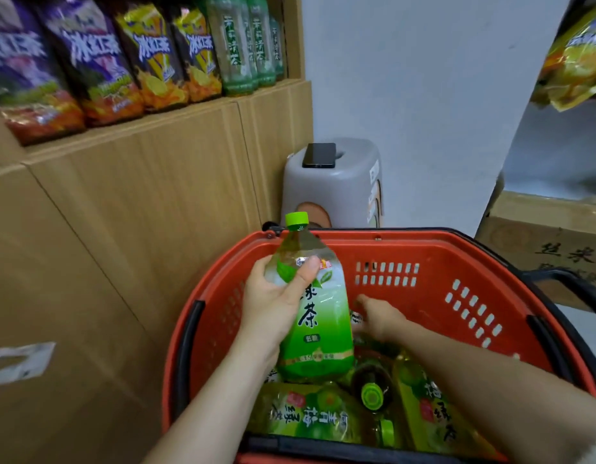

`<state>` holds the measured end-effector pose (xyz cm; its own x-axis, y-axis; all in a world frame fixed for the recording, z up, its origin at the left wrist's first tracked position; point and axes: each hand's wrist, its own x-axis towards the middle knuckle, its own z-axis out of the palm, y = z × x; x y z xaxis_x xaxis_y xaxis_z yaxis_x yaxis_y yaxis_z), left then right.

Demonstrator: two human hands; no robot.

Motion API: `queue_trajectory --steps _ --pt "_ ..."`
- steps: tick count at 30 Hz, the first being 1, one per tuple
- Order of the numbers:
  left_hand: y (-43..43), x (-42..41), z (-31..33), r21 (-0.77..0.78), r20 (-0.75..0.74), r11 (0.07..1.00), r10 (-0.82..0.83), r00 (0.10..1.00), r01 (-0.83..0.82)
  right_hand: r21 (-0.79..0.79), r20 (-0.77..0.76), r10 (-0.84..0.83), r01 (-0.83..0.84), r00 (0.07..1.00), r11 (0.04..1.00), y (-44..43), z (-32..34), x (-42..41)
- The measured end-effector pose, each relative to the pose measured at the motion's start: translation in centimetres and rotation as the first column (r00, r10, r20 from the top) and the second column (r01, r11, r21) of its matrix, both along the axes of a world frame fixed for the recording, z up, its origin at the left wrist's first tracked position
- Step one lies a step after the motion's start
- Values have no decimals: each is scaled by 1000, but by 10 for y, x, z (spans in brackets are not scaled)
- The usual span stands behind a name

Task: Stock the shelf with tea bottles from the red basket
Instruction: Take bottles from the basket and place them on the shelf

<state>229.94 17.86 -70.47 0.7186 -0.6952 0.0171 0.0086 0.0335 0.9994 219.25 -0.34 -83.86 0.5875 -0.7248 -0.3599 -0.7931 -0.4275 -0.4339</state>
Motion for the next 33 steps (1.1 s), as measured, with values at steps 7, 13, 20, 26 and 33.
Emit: queue_trajectory --steps 7,13,20,26,33 --pt "-19 38 0 -28 6 970 241 971 -240 746 556 -324 -288 765 601 30 66 33" --pt "-36 18 -26 387 169 912 -214 962 134 164 484 220 -335 847 928 78 39 64" --pt "-9 44 -54 679 105 691 -423 900 246 230 175 428 -459 887 858 71 56 58" --pt "4 46 -44 507 110 719 -602 791 476 306 431 90 -239 898 921 56 131 39" --pt "46 41 11 121 619 989 -141 773 84 344 702 -32 -300 711 890 70 220 44"
